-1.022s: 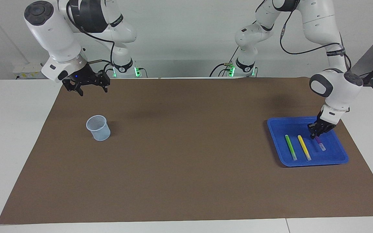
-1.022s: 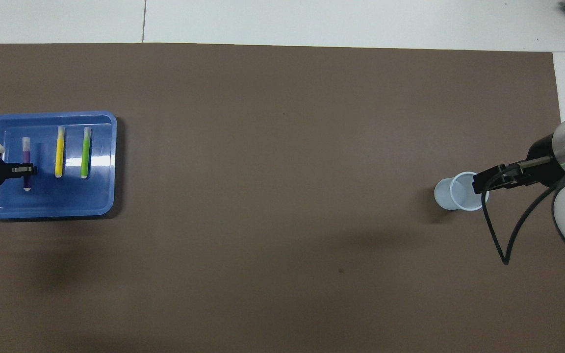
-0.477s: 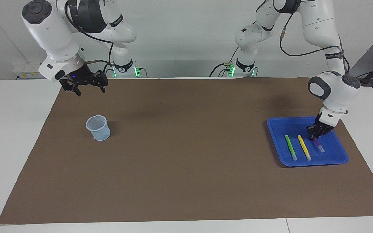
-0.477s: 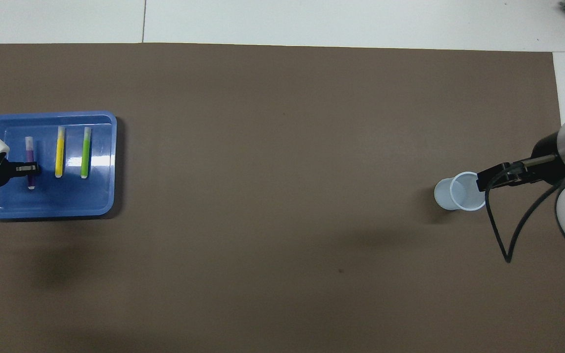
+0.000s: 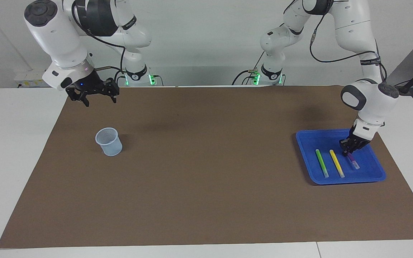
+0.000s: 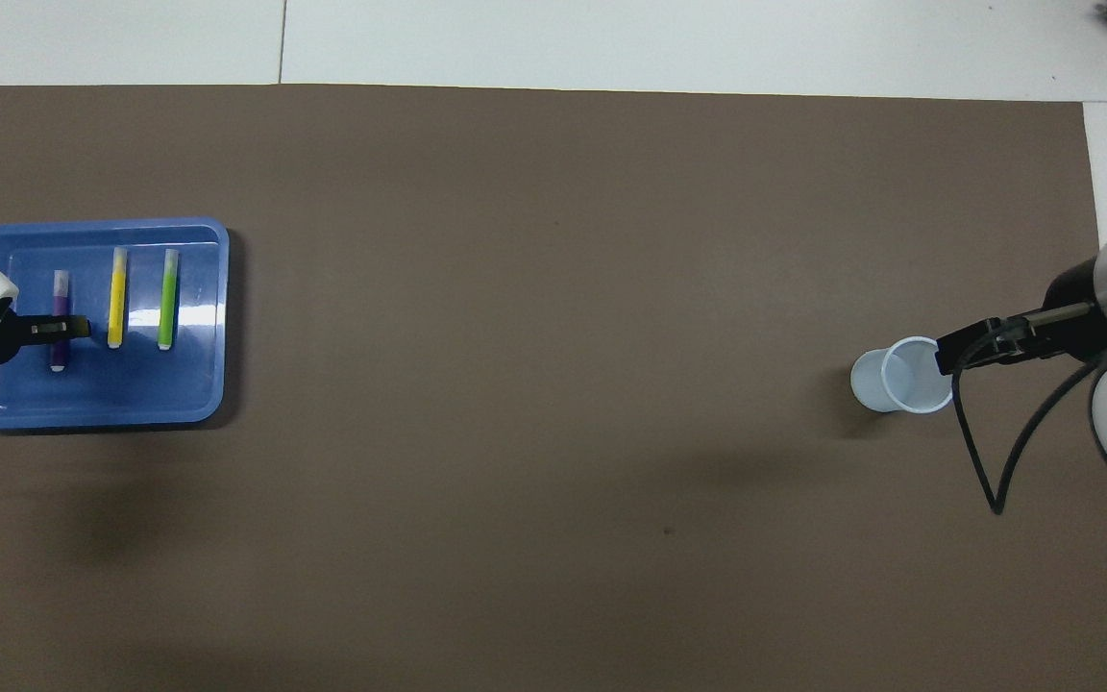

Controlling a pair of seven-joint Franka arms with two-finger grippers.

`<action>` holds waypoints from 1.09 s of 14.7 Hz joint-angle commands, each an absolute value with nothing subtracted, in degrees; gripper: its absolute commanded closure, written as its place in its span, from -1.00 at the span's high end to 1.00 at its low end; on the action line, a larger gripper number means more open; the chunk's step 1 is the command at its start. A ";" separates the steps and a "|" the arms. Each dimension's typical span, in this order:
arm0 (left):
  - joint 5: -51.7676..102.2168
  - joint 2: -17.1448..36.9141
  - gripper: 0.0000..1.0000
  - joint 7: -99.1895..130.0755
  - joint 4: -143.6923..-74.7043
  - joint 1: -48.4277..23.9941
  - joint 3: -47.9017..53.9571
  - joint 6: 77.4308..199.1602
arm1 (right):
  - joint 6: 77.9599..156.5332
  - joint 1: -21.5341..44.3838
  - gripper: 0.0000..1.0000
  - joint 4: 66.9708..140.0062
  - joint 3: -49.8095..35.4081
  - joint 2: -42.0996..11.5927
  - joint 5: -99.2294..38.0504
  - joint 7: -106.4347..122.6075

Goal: Right arm passes pens to left for tray arrangement
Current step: 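Release the purple pen and raise the left gripper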

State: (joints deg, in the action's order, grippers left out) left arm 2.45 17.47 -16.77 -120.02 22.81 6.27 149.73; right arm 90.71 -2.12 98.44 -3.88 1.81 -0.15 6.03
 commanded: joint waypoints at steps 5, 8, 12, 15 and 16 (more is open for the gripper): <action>1.93 18.46 0.82 -15.65 -119.44 22.32 6.15 151.26 | 91.49 -2.29 1.00 98.00 -3.96 1.67 1.23 5.71; 1.93 18.46 0.84 -15.38 -119.44 21.89 6.15 151.17 | 91.41 -2.29 1.00 98.00 -3.96 1.67 1.23 5.71; 1.93 18.20 0.89 -14.34 -119.36 20.92 6.24 149.95 | 91.23 -2.29 1.00 98.00 -4.04 1.67 1.14 5.63; 1.93 16.79 0.89 -13.36 -118.48 20.13 6.24 146.27 | 91.05 -2.29 1.00 98.00 -4.22 1.76 1.14 5.71; 1.93 16.53 0.89 -13.36 -117.95 20.13 6.24 145.29 | 91.05 -2.29 1.00 98.00 -4.13 1.76 1.14 5.63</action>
State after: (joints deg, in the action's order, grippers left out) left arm 2.45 17.50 -14.49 -119.31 20.71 6.82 148.47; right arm 90.90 -2.10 98.41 -3.89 1.81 -0.15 6.03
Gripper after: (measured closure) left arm 0.097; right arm 0.000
